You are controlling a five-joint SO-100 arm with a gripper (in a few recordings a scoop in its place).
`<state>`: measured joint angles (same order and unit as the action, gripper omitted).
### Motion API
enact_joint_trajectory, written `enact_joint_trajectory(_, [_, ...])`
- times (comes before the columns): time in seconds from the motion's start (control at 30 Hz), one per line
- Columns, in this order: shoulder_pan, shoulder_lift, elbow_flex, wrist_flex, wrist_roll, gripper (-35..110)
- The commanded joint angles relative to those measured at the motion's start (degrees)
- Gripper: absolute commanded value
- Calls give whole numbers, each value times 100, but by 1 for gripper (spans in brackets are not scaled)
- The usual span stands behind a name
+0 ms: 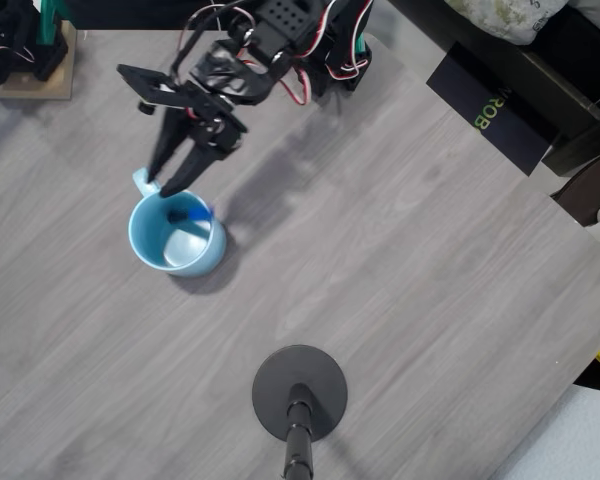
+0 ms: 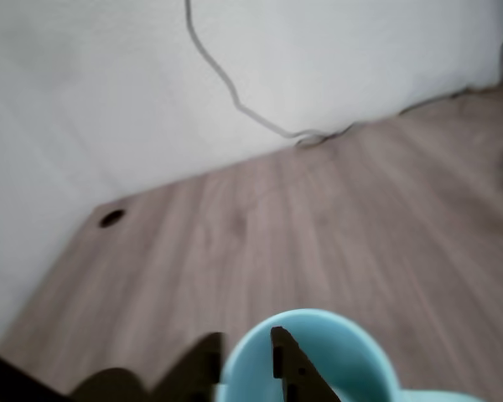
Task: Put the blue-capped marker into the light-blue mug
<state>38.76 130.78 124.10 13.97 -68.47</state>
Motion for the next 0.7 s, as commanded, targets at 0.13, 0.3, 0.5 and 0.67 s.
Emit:
enact_joint_trajectory(0.13, [-765,1055,-835,1749,1028,0])
enact_joint_trajectory(0.3, [-1644,1679,-791,3252,2276,0])
enact_joint_trajectory(0.5, [-2566,1898,-88,4254,4588,0])
enact_joint_trajectory(0.67, [-3261,3032,1644,4263,5045,0])
